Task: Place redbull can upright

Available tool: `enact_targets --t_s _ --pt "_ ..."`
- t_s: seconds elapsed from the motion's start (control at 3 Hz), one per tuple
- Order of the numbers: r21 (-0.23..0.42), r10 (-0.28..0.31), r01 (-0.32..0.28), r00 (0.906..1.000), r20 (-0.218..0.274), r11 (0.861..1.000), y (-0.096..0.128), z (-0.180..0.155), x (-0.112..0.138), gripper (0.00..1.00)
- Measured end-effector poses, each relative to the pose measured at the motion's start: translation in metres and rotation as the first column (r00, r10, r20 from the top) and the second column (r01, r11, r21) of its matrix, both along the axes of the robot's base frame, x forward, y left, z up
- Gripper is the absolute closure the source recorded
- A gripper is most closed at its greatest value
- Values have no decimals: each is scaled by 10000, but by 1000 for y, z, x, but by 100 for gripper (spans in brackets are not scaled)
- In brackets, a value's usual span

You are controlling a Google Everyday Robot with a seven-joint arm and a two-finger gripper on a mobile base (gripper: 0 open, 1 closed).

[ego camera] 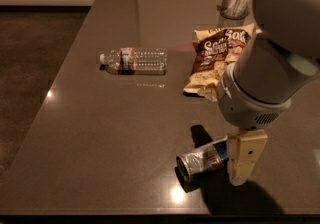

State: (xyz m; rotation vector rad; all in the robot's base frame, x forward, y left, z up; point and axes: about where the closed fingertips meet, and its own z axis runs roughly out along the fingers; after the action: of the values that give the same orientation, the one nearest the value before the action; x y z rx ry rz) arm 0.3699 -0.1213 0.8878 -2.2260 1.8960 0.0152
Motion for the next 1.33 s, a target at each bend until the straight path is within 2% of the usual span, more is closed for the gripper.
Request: enact_targets --t_s 0.33,0.67,1.33 --pt "-114 271 -266 9989 393 9996 13 -3 -10 0" --pt "-126 770 -766 9963 375 9970 28 -11 -20 0" --pt "-86 1331 -1336 9900 -474 9910 41 -37 -25 0"
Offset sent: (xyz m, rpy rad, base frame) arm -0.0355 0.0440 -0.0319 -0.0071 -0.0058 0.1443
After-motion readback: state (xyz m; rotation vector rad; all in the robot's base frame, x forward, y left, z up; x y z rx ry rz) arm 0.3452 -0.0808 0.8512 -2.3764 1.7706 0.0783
